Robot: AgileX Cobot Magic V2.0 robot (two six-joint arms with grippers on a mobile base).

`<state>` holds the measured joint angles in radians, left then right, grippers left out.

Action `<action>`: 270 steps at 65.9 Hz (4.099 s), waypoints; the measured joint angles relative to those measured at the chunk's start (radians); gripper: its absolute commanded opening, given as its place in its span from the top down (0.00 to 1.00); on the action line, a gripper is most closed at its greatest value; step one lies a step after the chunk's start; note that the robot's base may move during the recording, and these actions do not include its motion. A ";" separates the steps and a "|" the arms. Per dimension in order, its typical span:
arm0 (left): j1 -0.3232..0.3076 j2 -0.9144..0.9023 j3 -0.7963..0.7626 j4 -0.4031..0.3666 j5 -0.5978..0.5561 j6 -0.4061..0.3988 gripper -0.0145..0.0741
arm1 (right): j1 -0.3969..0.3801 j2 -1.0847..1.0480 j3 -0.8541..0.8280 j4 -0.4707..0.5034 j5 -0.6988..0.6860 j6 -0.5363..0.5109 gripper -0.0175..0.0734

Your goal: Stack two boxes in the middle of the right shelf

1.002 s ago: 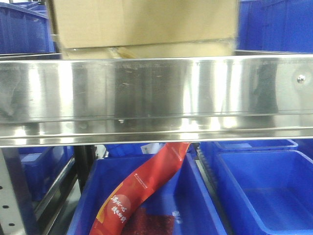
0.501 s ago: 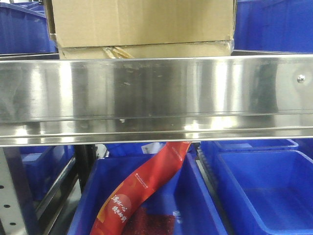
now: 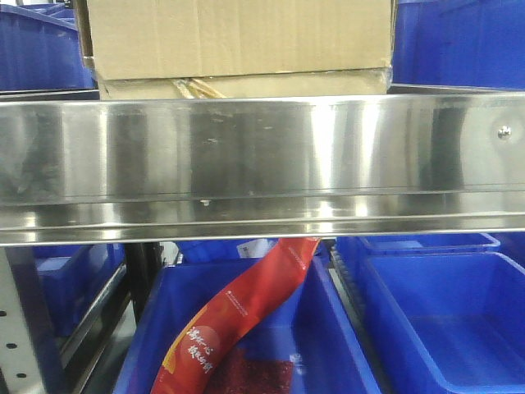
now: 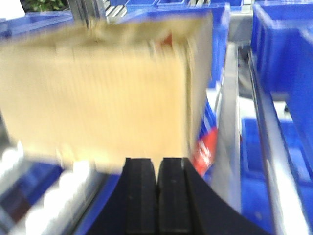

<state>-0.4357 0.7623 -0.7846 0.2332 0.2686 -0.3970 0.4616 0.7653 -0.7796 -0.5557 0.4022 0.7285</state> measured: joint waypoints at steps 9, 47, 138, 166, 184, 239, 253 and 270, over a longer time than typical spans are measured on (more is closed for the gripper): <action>0.000 -0.074 0.016 0.000 0.000 -0.002 0.96 | 0.000 -0.116 0.047 0.000 0.000 0.001 0.99; 0.000 -0.112 0.018 0.000 -0.004 -0.002 0.96 | 0.000 -0.242 0.059 -0.002 -0.028 0.002 0.99; 0.000 -0.112 0.018 0.000 -0.004 -0.004 0.96 | -0.508 -0.763 0.779 0.546 -0.346 -0.734 0.99; 0.000 -0.112 0.018 0.000 -0.004 -0.004 0.96 | -0.508 -0.763 0.779 0.547 -0.347 -0.736 0.99; 0.056 -0.136 0.058 0.030 -0.010 -0.004 0.96 | -0.508 -0.763 0.779 0.547 -0.347 -0.736 0.99; 0.467 -0.754 0.784 -0.216 -0.229 0.311 0.96 | -0.508 -0.763 0.779 0.547 -0.351 -0.736 0.99; 0.467 -0.757 0.786 -0.220 -0.237 0.315 0.96 | -0.508 -0.763 0.780 0.547 -0.351 -0.736 0.99; 0.467 -0.757 0.786 -0.221 -0.243 0.315 0.96 | -0.508 -0.763 0.780 0.547 -0.351 -0.736 0.99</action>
<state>0.0312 0.0058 0.0012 0.0123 0.0256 -0.0818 -0.0460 0.0027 0.0000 -0.0083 0.0514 -0.0074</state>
